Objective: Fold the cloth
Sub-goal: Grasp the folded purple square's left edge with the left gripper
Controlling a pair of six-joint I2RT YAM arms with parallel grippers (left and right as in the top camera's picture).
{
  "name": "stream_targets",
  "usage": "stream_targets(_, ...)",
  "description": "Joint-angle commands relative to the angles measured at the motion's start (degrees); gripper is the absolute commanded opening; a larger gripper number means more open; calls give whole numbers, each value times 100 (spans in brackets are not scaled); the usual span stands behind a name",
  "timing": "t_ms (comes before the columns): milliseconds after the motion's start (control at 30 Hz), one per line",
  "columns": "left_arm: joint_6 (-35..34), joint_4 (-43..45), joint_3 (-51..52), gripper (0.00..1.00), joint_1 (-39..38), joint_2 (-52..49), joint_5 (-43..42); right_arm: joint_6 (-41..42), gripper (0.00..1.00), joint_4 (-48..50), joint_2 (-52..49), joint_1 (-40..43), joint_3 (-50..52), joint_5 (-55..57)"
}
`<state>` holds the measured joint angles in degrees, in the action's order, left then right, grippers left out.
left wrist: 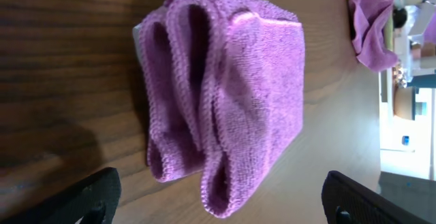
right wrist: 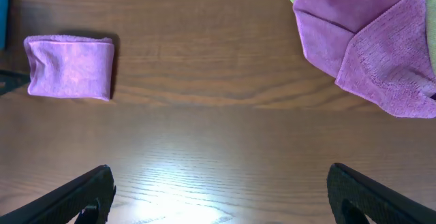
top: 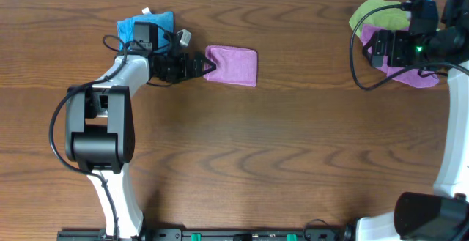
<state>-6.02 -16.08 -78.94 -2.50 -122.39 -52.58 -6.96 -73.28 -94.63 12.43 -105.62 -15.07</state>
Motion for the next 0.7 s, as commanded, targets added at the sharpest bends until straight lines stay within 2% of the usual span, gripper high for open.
stream_targets(0,-42,81,20,95,7,-92,201,-107,99,-11,133,28,55,-105)
stream_targets(400,-511,833,22,95,-61,-468,131,-195,99,-9,142,26,55,-339)
stream_targets(667,-1119,1403,20,95,-203,-929,-170,-192,99,9,142,26,55,-345)
